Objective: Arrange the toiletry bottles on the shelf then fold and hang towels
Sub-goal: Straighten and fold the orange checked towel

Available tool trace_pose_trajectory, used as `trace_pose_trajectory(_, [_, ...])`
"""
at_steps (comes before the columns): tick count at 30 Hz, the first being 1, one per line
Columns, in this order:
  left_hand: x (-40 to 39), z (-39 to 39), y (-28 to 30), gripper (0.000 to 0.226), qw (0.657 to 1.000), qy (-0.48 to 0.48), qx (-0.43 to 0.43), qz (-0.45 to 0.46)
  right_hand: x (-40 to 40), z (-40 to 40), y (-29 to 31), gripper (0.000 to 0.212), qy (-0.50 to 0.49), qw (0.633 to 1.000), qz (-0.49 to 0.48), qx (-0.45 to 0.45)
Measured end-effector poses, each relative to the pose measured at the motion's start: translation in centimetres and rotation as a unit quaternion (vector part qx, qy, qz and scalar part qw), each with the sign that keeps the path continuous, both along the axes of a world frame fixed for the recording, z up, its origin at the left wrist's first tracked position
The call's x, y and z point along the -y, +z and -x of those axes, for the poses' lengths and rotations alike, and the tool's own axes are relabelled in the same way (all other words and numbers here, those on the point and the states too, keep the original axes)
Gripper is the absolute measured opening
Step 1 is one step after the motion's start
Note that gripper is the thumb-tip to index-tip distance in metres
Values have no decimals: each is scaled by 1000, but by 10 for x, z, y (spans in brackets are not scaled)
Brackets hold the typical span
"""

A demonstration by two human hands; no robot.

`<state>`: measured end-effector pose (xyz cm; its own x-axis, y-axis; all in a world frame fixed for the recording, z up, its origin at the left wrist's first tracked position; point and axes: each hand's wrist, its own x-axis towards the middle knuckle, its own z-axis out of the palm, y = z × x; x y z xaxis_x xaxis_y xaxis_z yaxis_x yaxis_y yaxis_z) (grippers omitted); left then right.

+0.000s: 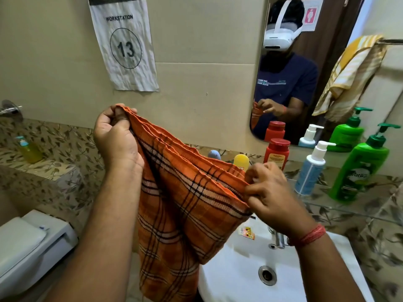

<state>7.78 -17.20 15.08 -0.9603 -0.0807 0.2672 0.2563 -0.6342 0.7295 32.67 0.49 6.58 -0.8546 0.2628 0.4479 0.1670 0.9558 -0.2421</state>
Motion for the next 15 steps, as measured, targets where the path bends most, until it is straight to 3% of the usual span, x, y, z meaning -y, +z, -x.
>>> trace_pose_trajectory(7, [1, 12, -7, 27, 998, 39, 45, -4, -23, -23, 13, 29, 34, 991, 125, -46])
trace_pose_trajectory(12, [5, 18, -8, 29, 997, 54, 53, -6, -19, -30, 20, 40, 104, 952, 275, -86])
trace_pose_trajectory(15, [9, 19, -9, 29, 996, 64, 54, 7, -18, -30, 26, 37, 117, 959, 252, -66])
